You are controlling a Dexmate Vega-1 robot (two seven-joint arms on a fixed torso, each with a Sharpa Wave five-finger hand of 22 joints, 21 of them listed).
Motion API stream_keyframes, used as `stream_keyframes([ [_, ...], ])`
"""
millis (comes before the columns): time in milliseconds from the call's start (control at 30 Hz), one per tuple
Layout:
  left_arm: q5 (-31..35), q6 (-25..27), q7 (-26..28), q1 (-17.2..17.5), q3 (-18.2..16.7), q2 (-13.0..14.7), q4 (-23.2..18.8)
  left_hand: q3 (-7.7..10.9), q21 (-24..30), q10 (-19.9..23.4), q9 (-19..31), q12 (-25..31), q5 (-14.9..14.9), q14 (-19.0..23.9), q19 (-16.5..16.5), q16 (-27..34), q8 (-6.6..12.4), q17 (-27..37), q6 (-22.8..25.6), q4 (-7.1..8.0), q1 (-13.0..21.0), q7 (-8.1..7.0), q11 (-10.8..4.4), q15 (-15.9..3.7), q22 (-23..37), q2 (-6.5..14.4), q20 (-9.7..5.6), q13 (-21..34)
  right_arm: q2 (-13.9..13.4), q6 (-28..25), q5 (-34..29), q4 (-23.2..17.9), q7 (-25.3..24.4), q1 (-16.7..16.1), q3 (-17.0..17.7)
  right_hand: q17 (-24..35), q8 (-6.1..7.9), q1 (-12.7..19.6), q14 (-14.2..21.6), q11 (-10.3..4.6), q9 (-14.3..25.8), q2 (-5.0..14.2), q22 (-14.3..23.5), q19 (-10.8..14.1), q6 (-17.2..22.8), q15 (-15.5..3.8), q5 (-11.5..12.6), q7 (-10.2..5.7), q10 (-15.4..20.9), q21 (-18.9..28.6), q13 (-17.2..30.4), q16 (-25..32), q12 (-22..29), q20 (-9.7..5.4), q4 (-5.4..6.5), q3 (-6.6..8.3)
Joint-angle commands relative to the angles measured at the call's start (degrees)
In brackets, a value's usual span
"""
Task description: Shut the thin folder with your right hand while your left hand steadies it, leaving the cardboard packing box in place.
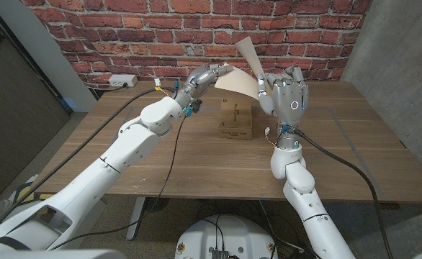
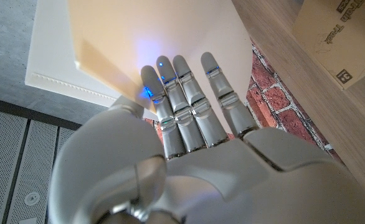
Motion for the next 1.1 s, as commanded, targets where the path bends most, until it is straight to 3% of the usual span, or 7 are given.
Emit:
stream_keyframes([
  [33,-3.9,-1.6,-3.3,-1.3,0.8,-0.9,2.3,0.74,0.3,-1.3,-0.1,-0.2,-0.1,-1.2,-0.1,-0.5,0.34,0.0,0.3,0.03,0.1,0.19,-1.84,-0.36,0.2,0.0,-0.61,-0.1,-2.9,-2.0,-0.7,-0.8,-0.1,-0.4,-1.9,0.2,0.12,-0.3,0.5,-0.29,0.2,0.08,0.1,0.4,0.1,-2.12,0.3,-0.39,0.4,0.0,-0.1,-0.1,-0.2,-6.00,-0.01,0.55],
  [433,-15.1,-3.5,-15.7,-4.2,1.9,-5.0,11.2,0.82,0.4,-1.7,-0.7,-0.6,-0.4,-1.9,-0.9,-0.4,0.26,-0.1,0.2,0.19,-0.2,-0.26,-2.36,-0.81,0.3,-0.3,-1.66,-0.4,-5.5,-3.7,-0.8,-1.7,-0.1,-0.7,-3.3,0.3,0.12,-0.5,0.6,-0.34,0.2,0.01,0.1,0.4,0.2,-2.14,0.4,-0.52,0.4,0.1,0.2,-0.4,-0.3,-6.12,0.00,0.88],
  [600,-19.4,-3.0,-21.2,-5.5,2.2,-6.3,14.4,0.98,0.0,-2.8,-1.7,-1.8,-1.1,-7.4,-3.8,-1.1,0.35,-0.4,0.5,0.29,-0.6,-1.11,-3.13,-0.22,0.4,-0.8,-1.29,-1.5,-6.6,-3.9,-0.9,-2.3,-0.1,-0.9,-3.7,0.4,0.08,-0.5,0.6,-0.25,0.2,0.04,0.1,0.3,0.1,-2.13,0.4,-0.49,0.5,0.1,0.2,-0.5,-0.4,-6.13,0.02,1.04],
  [700,-20.1,-3.3,-22.7,-5.9,2.4,-6.9,15.4,1.13,-0.1,-3.4,-2.0,-2.5,-1.4,-9.3,-4.7,-1.1,0.56,-0.5,0.7,0.26,-0.7,-1.12,-3.41,-0.46,0.4,-1.0,-1.01,-1.9,-7.3,-4.3,-0.9,-2.6,-0.1,-0.9,-4.1,0.4,0.08,-0.6,0.6,-0.36,0.2,0.03,0.1,0.2,0.1,-2.14,0.4,-0.44,0.4,0.1,0.3,-0.6,-0.4,-6.18,0.02,1.13],
  [1000,-23.2,-3.0,-26.0,-6.1,2.3,-8.2,17.4,1.09,0.2,-3.6,-2.5,-3.1,-1.8,-9.7,-5.0,-0.5,0.66,-0.6,1.0,0.40,-1.1,-1.40,-3.20,-0.48,0.5,-1.3,-1.08,-2.5,-9.0,-6.6,-1.0,-2.9,-0.1,-0.8,-5.1,0.6,0.03,-0.7,0.7,-0.31,0.3,0.03,0.2,0.1,0.0,-2.09,0.5,-0.38,0.4,0.1,0.3,-0.8,-0.6,-6.24,0.07,1.33],
  [1100,-23.5,-3.0,-25.9,-5.6,2.1,-8.2,17.3,-1.75,1.0,-4.6,-5.4,-4.7,-4.5,-10.1,-4.9,0.0,-0.74,-0.5,0.8,2.89,-6.5,0.10,-1.19,0.38,0.4,-4.4,-0.26,-3.8,-9.4,-6.8,-1.0,-3.1,-0.1,-0.8,-5.2,0.6,-0.02,-0.8,0.7,-0.38,0.3,0.04,0.2,0.0,-0.1,-2.06,0.5,-0.40,0.3,0.1,0.4,-0.9,-0.7,-6.28,0.10,1.38],
])
